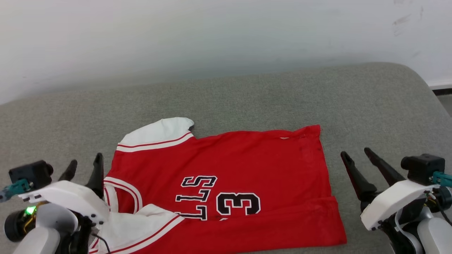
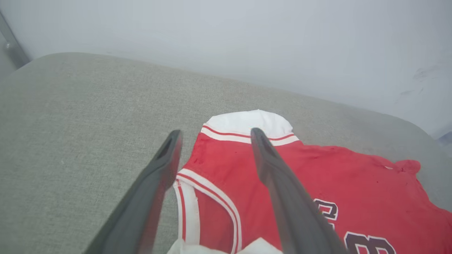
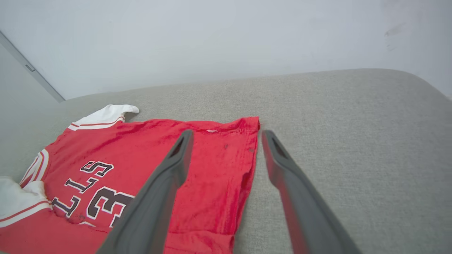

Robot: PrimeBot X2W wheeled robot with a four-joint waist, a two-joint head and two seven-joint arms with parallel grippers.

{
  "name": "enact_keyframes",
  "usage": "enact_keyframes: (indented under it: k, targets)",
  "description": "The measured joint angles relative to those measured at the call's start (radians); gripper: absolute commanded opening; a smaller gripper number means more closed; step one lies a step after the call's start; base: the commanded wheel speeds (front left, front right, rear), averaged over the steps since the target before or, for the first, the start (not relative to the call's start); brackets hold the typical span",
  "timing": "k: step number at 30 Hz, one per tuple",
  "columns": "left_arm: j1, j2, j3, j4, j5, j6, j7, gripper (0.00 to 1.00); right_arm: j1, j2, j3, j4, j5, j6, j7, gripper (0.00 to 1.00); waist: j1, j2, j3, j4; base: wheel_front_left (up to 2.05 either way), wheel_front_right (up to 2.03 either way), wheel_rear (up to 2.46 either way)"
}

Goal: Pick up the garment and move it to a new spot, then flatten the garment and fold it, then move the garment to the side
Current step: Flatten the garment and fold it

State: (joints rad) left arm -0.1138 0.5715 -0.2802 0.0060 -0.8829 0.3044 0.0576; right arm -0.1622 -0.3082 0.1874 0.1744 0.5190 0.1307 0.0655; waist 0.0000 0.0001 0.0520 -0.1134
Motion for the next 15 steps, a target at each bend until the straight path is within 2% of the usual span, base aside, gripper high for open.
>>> enact_keyframes:
  k: [5, 8, 11, 15]
  targets:
    - [-0.109, -0.009, 0.026, -0.007, 0.013, -0.002, -0.031, 1.0, -0.018, 0.035, -0.04, -0.069, -0.06, 0.0, -0.04, 1.0, 0.0, 0.0, 0.054, -0.03, 0.0, 0.0, 0.0]
    - [-0.195, 0.01, 0.055, -0.002, 0.007, -0.008, -0.024, 1.0, -0.041, 0.055, -0.051, -0.113, -0.075, 0.0, -0.052, 1.0, 0.0001, 0.0, 0.102, -0.048, 0.0, 0.0, 0.0]
    - [-0.281, 0.045, 0.057, 0.016, 0.005, -0.03, 0.024, 1.0, -0.064, 0.077, -0.06, -0.15, -0.084, 0.0, -0.064, 1.0, 0.0, 0.0, 0.158, -0.069, 0.0, 0.0, 0.0]
    - [-0.4, 0.087, 0.015, 0.066, -0.005, -0.076, 0.154, 1.0, -0.089, 0.093, -0.074, -0.172, -0.088, 0.0, -0.072, 1.0, 0.0001, 0.0, 0.236, -0.098, 0.0, 0.0, 0.0]
